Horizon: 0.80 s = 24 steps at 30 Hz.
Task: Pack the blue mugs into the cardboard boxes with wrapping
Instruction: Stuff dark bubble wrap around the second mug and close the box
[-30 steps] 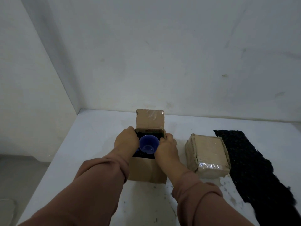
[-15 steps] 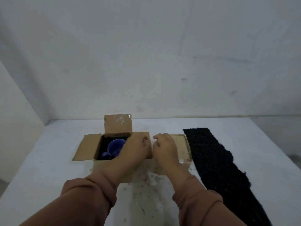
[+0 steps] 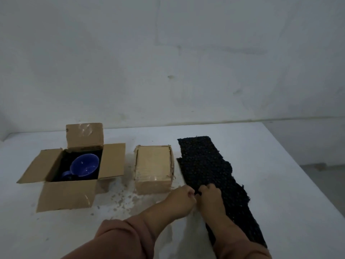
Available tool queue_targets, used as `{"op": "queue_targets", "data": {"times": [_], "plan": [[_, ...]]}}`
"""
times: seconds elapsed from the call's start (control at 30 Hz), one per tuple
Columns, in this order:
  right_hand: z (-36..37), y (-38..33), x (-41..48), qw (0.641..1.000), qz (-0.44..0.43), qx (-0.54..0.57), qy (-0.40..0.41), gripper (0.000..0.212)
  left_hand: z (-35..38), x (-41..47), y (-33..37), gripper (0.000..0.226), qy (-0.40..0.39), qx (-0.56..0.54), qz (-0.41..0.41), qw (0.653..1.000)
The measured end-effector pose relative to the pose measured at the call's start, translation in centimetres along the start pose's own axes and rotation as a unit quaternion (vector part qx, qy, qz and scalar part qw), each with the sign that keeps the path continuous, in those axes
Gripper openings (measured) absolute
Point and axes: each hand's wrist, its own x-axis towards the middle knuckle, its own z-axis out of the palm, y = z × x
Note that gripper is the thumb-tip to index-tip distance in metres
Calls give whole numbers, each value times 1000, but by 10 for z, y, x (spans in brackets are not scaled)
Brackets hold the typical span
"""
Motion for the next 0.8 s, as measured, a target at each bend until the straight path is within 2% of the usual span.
{"op": "queue_targets", "data": {"times": [0.1,0.17,0.2,0.27,0.37,0.47,0.57,0.63,0.7,0.73,0.8], "plan": [[-2,8,10,992,19,122,28,24,4,8,10,15,8,-114,-80,990],[-14,13,11,969,45,232,72,22,3,12,16,26,1,-170,-112,979],[-20,14,9,955,30,271,118,19,3,16,18,42,-6,-224,-118,967],[-33,10,1,929,-54,304,203,14,1,22,25,57,-21,-363,-96,927],[-51,-6,-9,899,-169,346,207,25,-12,24,42,55,8,-511,-78,856],[-76,-22,-10,860,-174,437,200,32,-35,8,56,36,41,-535,-59,842],[-102,-36,3,837,-111,475,249,14,-72,-23,57,27,45,-522,-26,852],[-116,-50,13,842,-40,505,185,5,-102,-45,47,25,66,-510,-4,858],[-126,-71,15,812,-5,582,42,15,-134,-67,29,27,82,-508,5,858],[-128,-84,14,791,-12,611,-23,19,-149,-77,17,28,89,-509,4,856],[-130,-115,8,776,-56,620,-103,26,-175,-95,-8,32,100,-514,-5,852]]}}
